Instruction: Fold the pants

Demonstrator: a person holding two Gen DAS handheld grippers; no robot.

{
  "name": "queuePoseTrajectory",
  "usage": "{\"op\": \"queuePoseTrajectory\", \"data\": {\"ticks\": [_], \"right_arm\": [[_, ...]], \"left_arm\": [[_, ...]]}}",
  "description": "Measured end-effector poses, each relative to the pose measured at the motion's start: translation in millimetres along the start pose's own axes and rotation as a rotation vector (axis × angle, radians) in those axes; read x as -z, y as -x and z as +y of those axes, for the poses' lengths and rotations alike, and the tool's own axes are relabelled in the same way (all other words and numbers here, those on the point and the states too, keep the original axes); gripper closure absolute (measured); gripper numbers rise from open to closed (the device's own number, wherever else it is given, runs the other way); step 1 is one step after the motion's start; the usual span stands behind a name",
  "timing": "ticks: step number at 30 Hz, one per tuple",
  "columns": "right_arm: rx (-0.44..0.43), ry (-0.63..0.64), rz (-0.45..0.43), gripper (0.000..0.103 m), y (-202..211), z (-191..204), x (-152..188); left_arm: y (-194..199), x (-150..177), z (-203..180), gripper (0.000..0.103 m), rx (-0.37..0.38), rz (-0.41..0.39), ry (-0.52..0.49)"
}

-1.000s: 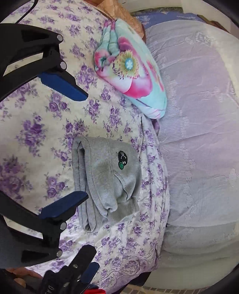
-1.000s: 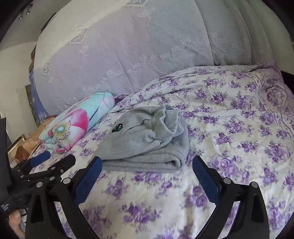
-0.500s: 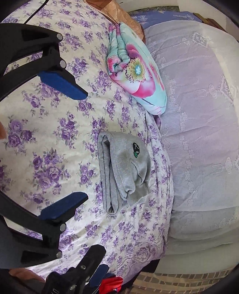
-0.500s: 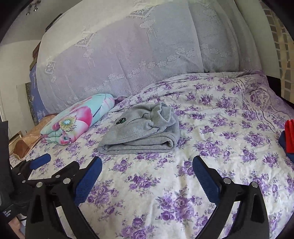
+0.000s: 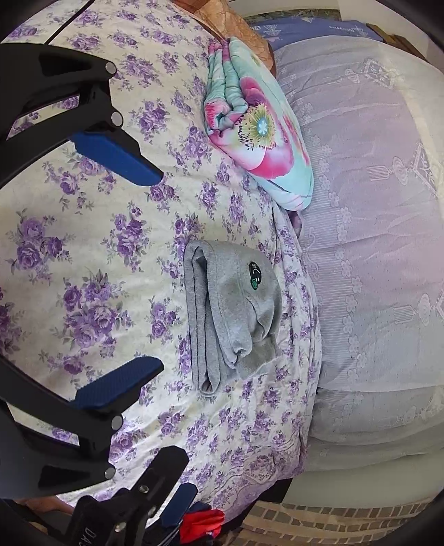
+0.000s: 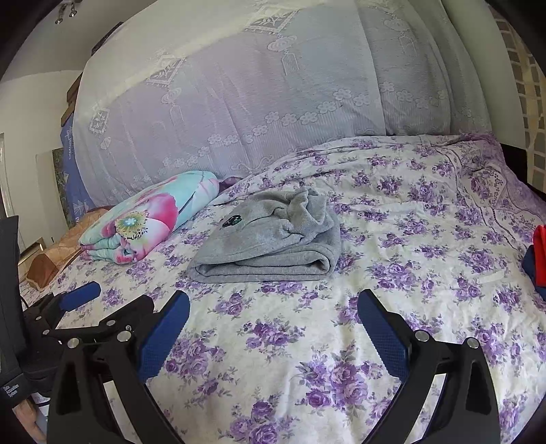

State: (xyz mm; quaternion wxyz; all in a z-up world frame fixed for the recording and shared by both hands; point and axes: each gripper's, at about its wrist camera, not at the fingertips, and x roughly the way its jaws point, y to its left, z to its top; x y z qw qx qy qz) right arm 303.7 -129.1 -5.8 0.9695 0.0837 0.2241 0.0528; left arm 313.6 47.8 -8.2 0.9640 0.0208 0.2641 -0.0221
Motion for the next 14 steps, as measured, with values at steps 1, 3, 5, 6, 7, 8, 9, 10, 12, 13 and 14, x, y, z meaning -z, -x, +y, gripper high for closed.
{"op": "queuePoseTrajectory", "data": {"ticks": [1,3,5,6,7,8,9,10,12,13,14], "right_arm": [[-0.001,0.000,-0.001,0.004,0.0,0.0,0.0],[-0.002,0.002,-0.002,0.004,-0.3,0.2,0.1],[-0.002,0.001,-0.001,0.004,-0.3,0.0,0.5],[-0.003,0.001,0.000,0.004,-0.3,0.0,0.5],[-0.002,0.000,-0.001,0.004,0.1,0.1,0.5],[-0.002,0.001,-0.002,0.004,0.2,0.3,0.4],[-0.002,0.001,-0.002,0.004,0.4,0.2,0.3],[-0.002,0.001,-0.003,0.004,0.3,0.2,0.3],[-0.003,0.002,-0.002,0.004,0.3,0.7,0.6],[-0.002,0.002,-0.001,0.004,0.3,0.9,0.7],[-0.002,0.002,0.000,0.004,-0.1,1.2,1.0]], "left_arm": [[1.9,0.3,-2.1,0.005,-0.001,-0.015,-0.015],[5.7,0.5,-6.3,0.005,-0.020,-0.044,-0.041],[7.0,-0.2,-9.4,0.005,-0.034,-0.050,-0.059],[6.6,-0.1,-10.0,0.005,-0.028,-0.045,-0.059],[6.5,-0.2,-10.4,0.005,-0.023,-0.039,-0.058],[5.3,-0.2,-10.5,0.005,-0.028,-0.028,-0.054],[3.8,-0.1,-10.1,0.005,-0.028,-0.013,-0.049],[2.5,0.3,-9.2,0.005,-0.017,-0.004,-0.045],[1.2,1.2,-8.0,0.005,-0.015,0.003,-0.038],[1.0,1.3,-7.2,0.005,-0.020,0.003,-0.035],[1.1,1.6,-6.7,0.005,-0.021,0.003,-0.033]]}}
